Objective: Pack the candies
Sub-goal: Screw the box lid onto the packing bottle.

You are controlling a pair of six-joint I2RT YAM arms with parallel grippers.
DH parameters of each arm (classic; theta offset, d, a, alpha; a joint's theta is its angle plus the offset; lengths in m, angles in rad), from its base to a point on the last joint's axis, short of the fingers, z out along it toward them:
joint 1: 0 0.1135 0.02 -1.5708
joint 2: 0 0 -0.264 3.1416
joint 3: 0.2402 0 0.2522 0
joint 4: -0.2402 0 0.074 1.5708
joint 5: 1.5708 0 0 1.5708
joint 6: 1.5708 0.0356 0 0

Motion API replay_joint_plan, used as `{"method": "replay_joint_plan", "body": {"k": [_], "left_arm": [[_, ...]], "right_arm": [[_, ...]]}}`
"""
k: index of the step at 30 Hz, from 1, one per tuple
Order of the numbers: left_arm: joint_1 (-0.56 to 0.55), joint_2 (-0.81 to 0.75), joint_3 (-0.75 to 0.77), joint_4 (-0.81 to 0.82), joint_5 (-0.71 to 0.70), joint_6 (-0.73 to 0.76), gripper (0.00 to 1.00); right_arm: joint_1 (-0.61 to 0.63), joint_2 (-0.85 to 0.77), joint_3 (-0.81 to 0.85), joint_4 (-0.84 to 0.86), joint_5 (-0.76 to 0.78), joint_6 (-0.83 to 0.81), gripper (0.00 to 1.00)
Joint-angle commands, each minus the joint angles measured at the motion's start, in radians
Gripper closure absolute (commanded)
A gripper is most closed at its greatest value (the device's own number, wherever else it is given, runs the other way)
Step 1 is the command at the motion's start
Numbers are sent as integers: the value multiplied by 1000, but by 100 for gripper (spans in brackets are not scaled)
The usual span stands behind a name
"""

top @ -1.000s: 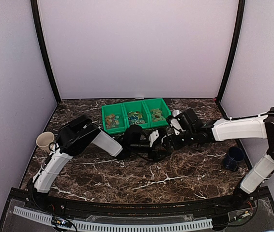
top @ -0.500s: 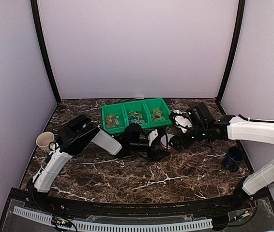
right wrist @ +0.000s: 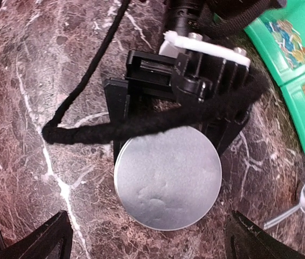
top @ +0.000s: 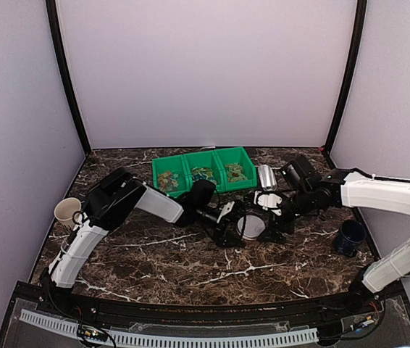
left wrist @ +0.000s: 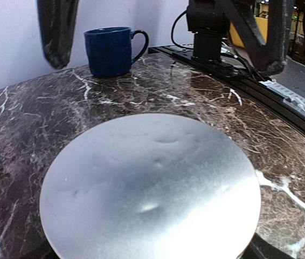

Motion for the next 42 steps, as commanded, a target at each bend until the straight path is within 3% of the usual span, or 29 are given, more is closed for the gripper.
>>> {"method": "replay_joint_plan", "body": {"k": [1, 8, 30, 42], "left_arm": [[-4, 108, -44, -341, 64, 196, 14], [-5, 108, -25, -394, 88, 227, 14], [-4, 108, -21, -399, 63, 222, 14], [-4, 130, -27, -370, 26, 195, 15]], "right_arm": [[-18, 38, 28, 2, -152, -174, 2], [-54, 66, 2, 111, -224, -215, 3], [-58, 240, 51, 148, -305, -210, 1], [-57, 262, 66, 150, -320, -174, 13]]}}
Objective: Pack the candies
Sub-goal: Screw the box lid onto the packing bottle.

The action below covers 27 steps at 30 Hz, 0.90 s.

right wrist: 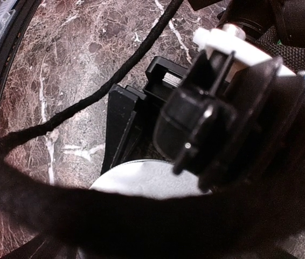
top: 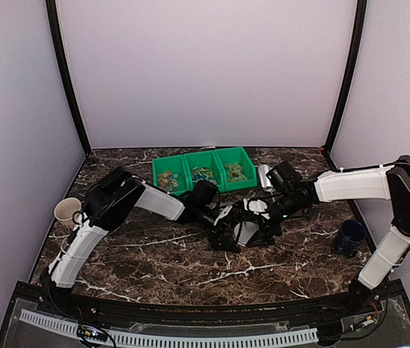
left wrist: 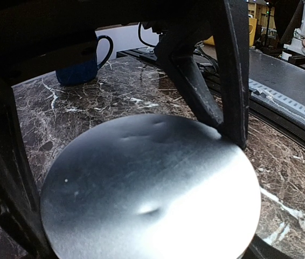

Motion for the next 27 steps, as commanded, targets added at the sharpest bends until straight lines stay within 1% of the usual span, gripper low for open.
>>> {"method": "replay_joint_plan", "body": {"k": [1, 6, 8, 17, 20, 27], "left_arm": [[-5, 132, -75, -133, -131, -8, 15], [-1, 136, -99, -28, -226, -115, 15], [0, 131, -112, 12, -260, -154, 15], [6, 116, -172, 143, -310, -280, 15], [7, 89, -190, 184, -350, -319, 15], [6, 82, -202, 237, -459, -401, 15]], "right_arm": [[-2, -13, 8, 43, -4, 38, 14], [5, -39, -31, 88, 36, 102, 16], [17, -83, -57, 121, 61, 140, 16], [52, -147, -162, 241, 221, 311, 16], [54, -147, -174, 263, 273, 371, 16], [84, -112, -160, 282, 405, 540, 16]]}}
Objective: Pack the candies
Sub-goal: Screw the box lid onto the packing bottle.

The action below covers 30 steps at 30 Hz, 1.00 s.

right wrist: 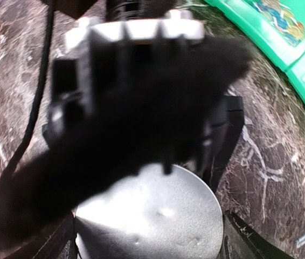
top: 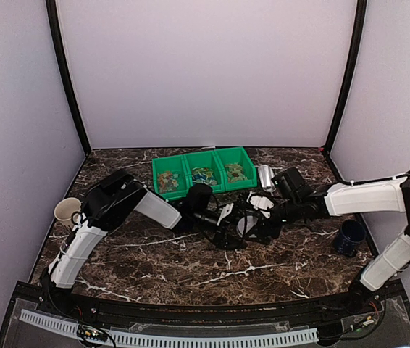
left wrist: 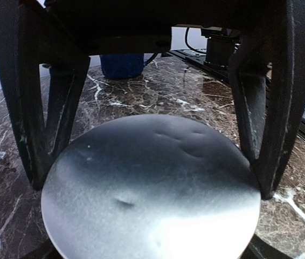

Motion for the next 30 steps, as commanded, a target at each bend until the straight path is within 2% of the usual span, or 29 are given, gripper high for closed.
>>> {"method": "replay_joint_plan", "body": {"k": [1, 6, 12, 18, 23, 24, 30], "left_arm": [[12, 101, -66, -145, -273, -102, 15], [12, 101, -75, -112, -378, -150, 15], [8, 99, -77, -96, -513, -200, 15], [1, 99, -71, -107, -573, -211, 15], [1, 99, -72, -107, -572, -206, 15], [1, 99, -72, -109, -572, -205, 14], [1, 101, -72, -113, -555, -184, 14]], "right_arm": [[36, 19, 1, 55, 158, 156, 16], [89, 41, -1, 91, 273, 252, 16], [95, 49, 16, 105, 383, 396, 15], [105, 58, 48, 91, 474, 534, 14], [109, 41, 63, 74, 465, 539, 8], [109, 31, 65, 64, 467, 537, 1], [108, -73, 52, 4, 468, 461, 2]]}}
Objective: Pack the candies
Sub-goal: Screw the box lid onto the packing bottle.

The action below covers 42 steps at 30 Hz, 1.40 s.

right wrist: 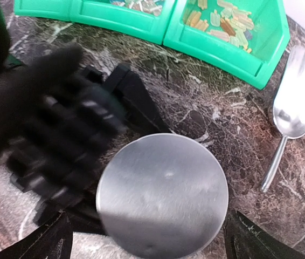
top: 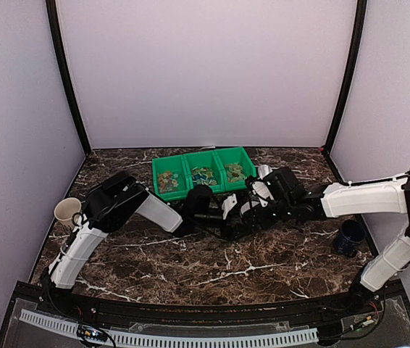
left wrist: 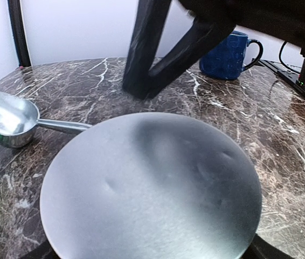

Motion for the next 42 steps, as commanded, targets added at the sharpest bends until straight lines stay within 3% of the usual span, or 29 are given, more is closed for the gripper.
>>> {"method": "replay_joint_plan", "body": {"k": [1, 13, 18, 21, 26, 31, 42], "left_arm": [[24, 100, -48, -260, -144, 0, 14], [26, 99, -45, -275, -24, 55, 14], [25, 94, -50, -319, 208, 168, 14], [27, 91, -46, -371, 345, 251, 14], [30, 93, 18, -569, 495, 411, 14], [30, 116, 117, -810, 537, 555, 14], [29, 121, 145, -892, 571, 615, 13]], "right_arm": [[15, -100, 6, -49, 13, -47, 2], [-19, -156, -10, -270, -75, -161, 3], [-23, -241, -41, -323, -91, -306, 2], [-26, -323, -85, -287, -117, -400, 3], [-35, -387, -79, -249, -326, -534, 3], [-37, -313, -74, -178, -462, -634, 3], [-130, -153, -113, 74, -705, -729, 3]]}}
